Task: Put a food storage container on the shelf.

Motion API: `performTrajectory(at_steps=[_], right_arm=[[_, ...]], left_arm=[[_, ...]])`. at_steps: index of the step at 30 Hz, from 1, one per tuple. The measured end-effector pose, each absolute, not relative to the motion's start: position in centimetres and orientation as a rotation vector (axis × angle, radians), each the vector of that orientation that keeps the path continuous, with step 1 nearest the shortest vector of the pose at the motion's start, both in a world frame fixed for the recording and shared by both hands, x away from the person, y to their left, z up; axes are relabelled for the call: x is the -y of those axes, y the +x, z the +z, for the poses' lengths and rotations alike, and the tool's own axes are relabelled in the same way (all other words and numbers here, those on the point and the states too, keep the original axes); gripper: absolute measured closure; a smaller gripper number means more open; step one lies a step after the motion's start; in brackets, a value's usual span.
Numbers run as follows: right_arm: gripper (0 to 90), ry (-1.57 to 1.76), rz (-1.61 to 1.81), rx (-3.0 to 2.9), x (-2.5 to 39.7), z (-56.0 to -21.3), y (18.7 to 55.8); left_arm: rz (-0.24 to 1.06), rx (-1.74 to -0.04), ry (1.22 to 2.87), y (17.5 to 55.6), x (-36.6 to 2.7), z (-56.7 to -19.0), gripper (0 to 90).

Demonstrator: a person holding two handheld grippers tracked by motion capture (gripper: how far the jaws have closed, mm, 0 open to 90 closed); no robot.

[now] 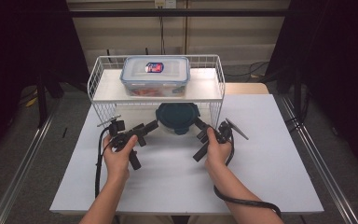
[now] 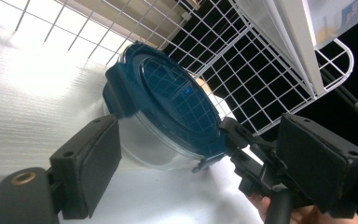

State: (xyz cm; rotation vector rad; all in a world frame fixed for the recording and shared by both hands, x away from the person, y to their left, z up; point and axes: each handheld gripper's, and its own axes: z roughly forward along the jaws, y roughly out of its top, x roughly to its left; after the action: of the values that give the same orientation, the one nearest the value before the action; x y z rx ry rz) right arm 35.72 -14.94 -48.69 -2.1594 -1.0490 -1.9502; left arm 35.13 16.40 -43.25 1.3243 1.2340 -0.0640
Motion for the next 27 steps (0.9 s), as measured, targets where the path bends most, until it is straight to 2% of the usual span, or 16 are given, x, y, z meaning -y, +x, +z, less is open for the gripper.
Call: performTrajectory(at_steps=[16, 27], right_arm=[[75.6, -2.037, -1.856, 1.169, 15.6, -48.3, 34.7], [75.3, -1.982, -1.846, 1.281, 15.2, -48.3, 34.2]], left_arm=[[-0.060, -1.243, 1.348, 35.0, -16.6, -43.3, 14.2], [-0.045, -1.288, 1.347, 34.8, -17.6, -43.9, 15.0]])
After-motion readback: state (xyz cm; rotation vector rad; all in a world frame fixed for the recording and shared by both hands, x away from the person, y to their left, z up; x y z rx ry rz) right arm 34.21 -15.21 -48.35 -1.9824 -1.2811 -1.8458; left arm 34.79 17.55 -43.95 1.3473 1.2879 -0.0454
